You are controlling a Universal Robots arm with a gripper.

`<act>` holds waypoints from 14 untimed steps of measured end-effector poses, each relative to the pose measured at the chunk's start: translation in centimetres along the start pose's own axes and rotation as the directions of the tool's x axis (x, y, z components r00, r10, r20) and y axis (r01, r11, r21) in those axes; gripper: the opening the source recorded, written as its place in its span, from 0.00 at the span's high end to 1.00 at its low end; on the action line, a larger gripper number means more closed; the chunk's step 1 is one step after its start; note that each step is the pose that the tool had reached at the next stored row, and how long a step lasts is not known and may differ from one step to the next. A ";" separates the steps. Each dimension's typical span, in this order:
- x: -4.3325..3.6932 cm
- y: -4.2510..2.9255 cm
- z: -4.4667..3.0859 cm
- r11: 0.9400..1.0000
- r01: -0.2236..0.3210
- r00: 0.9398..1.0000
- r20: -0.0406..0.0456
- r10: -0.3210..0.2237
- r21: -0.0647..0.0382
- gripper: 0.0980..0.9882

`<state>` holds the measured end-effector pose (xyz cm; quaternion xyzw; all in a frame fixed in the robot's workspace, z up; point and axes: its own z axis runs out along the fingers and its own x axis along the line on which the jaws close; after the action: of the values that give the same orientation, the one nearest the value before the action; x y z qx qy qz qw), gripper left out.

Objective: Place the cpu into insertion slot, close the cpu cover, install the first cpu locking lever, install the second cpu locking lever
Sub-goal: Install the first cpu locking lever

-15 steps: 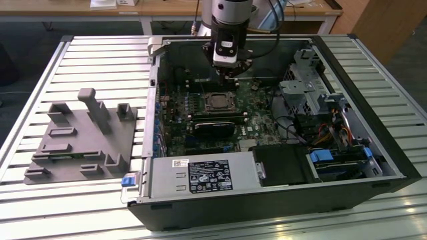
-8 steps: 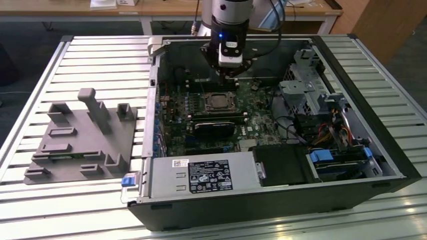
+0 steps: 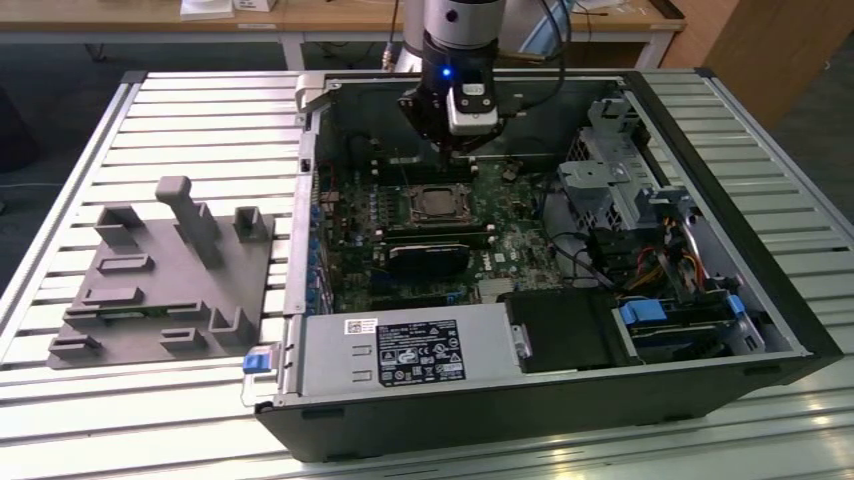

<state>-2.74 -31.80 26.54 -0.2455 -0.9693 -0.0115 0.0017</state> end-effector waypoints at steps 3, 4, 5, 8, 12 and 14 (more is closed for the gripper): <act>0.00 0.00 0.00 0.999 0.054 0.999 -0.001 -0.054 0.001 0.99; 0.00 0.00 0.00 0.997 0.071 0.997 -0.002 -0.071 0.001 0.99; 0.00 0.00 0.00 0.996 0.087 0.996 -0.002 -0.087 0.001 0.99; 0.00 0.00 0.00 0.992 0.130 0.992 -0.003 -0.130 0.001 0.99; 0.00 0.00 0.00 0.981 0.195 0.981 -0.004 -0.195 0.001 0.99; 0.00 0.00 0.00 0.974 0.225 0.974 -0.005 -0.225 0.002 0.99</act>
<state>-2.74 -31.80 26.54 -0.1341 -0.9909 -0.0112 0.0030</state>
